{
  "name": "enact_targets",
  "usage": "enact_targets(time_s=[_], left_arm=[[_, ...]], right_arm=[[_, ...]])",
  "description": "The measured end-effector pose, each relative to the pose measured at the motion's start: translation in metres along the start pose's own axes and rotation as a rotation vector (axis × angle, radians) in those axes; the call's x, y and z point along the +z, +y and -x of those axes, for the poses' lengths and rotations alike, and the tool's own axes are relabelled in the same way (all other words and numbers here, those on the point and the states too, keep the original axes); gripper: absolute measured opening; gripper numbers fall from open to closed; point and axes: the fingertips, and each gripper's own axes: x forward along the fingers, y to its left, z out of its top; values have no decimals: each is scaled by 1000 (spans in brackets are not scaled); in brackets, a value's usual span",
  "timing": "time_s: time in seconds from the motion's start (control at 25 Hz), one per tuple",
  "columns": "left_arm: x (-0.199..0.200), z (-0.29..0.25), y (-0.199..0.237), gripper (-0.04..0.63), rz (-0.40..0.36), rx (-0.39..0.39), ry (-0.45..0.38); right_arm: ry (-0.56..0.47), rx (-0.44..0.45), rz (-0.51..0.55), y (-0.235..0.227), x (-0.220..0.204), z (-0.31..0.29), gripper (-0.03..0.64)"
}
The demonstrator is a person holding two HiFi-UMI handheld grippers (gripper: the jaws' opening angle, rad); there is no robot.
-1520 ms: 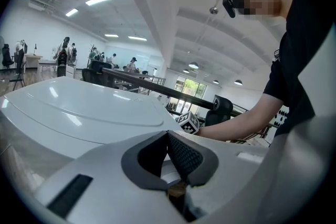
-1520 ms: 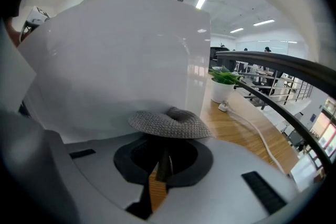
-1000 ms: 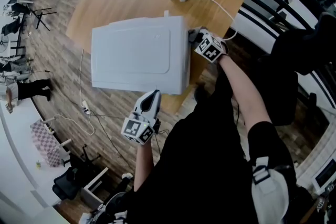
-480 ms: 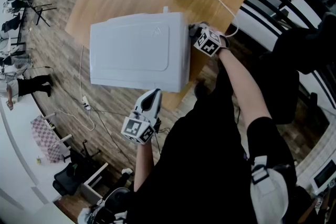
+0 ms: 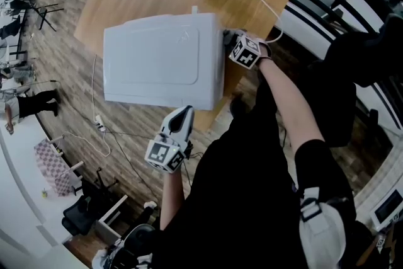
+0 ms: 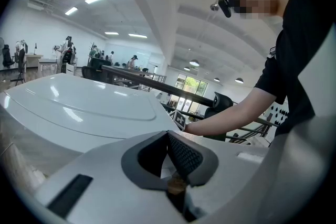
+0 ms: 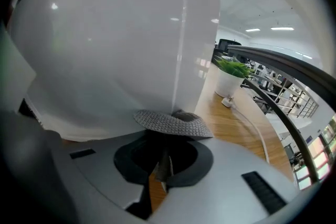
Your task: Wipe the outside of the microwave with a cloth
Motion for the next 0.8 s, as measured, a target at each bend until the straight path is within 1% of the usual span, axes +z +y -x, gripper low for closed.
enact_targets(time_s=[0.2, 0.44, 0.8], left_arm=[[2, 1, -1, 0, 15, 5, -12], [-3, 3, 0, 0, 16, 4, -3], [0, 2, -1, 0, 13, -8, -7]], right_arm=[[19, 27, 14, 14, -8, -1, 17], [22, 38, 4, 25, -13, -3, 17], [27, 57, 6, 42, -17, -1, 17]])
